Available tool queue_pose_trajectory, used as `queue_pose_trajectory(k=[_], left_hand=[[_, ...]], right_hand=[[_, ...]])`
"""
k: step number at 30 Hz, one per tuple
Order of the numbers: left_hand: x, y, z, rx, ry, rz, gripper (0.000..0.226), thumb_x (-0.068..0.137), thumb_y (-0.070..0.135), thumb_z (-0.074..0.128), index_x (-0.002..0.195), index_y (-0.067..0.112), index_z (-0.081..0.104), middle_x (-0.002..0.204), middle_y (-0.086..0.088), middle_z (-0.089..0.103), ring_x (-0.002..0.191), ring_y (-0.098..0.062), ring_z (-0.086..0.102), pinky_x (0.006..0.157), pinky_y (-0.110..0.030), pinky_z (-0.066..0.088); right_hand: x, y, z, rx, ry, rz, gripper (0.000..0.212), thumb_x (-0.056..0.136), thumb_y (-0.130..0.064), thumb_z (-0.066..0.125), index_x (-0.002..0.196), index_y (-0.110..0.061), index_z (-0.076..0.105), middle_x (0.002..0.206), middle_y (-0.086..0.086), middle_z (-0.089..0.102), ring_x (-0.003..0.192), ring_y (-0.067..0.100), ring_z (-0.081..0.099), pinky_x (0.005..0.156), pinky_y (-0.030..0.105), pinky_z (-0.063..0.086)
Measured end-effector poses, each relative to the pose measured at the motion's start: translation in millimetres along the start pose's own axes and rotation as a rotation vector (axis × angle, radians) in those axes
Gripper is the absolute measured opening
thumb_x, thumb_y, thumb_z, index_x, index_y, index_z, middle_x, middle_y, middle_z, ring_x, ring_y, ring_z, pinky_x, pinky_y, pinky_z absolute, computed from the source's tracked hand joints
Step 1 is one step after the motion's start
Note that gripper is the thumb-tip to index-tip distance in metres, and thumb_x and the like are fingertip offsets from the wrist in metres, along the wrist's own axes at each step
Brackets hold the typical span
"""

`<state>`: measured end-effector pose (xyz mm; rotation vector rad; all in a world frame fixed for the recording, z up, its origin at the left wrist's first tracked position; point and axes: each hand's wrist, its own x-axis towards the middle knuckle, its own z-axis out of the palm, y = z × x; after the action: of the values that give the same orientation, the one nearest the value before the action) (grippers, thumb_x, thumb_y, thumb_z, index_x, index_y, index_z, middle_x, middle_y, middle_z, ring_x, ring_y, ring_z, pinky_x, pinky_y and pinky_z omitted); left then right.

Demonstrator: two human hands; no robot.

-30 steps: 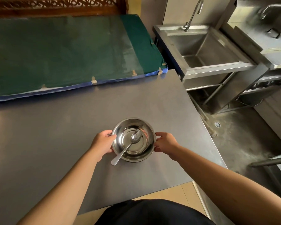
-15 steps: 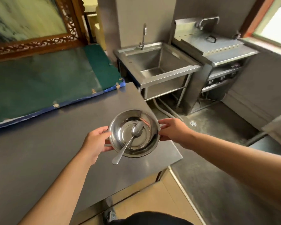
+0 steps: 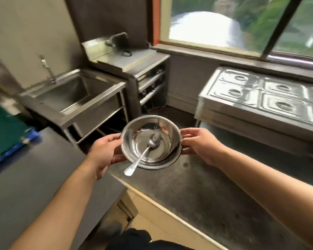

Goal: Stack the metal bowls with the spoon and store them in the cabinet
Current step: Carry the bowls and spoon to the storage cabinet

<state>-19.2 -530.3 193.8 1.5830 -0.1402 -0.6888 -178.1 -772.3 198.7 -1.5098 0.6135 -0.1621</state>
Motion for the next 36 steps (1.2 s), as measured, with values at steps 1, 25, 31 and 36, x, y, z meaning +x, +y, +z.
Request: queue_pose_trajectory(k=[1,25,31,36], left_hand=[[10.5,6.2,19.5,0.015,-0.043,0.000,0.016,0.098,0.010,0.057,0.106,0.012,0.071,0.087,-0.012,0.079,0.071,-0.022,0.076,0.058,-0.033,0.061],[206.5,127.6,526.4,0.327,-1.155,0.075,0.018,0.092,0.002,0.062,0.092,0.008,0.078,0.084,-0.017,0.077,0.065,-0.027,0.075,0.055,-0.031,0.060],[169.8,123.6,620.2,0.384,-1.352,0.031,0.014,0.093,-0.003,0.060,0.100,0.005,0.070,0.068,-0.009,0.075,0.052,-0.019,0.070,0.047,-0.025,0.056],[126.8,109.9,692.3,0.429,-1.442,0.020,0.016,0.093,-0.005,0.058,0.105,0.001,0.068,0.076,-0.014,0.071,0.054,-0.021,0.065,0.051,-0.029,0.060]], right_hand=[[-3.0,0.9,-18.3,0.021,0.052,-0.007,0.026,0.087,0.012,0.065,0.099,-0.010,0.074,0.082,0.010,0.079,0.068,0.018,0.075,0.057,0.026,0.059],[-52.6,-28.1,-336.2,0.257,1.147,-0.044,0.021,0.088,0.007,0.067,0.100,-0.011,0.072,0.084,0.009,0.080,0.076,0.020,0.077,0.063,0.026,0.059],[-97.1,-15.3,-367.0,0.315,1.319,-0.069,0.046,0.090,0.010,0.062,0.071,-0.026,0.083,0.083,0.008,0.079,0.072,0.018,0.074,0.066,0.032,0.063],[-140.9,5.6,-402.0,0.423,1.535,-0.064,0.026,0.090,0.010,0.062,0.101,-0.012,0.069,0.089,0.014,0.079,0.076,0.021,0.075,0.063,0.028,0.060]])
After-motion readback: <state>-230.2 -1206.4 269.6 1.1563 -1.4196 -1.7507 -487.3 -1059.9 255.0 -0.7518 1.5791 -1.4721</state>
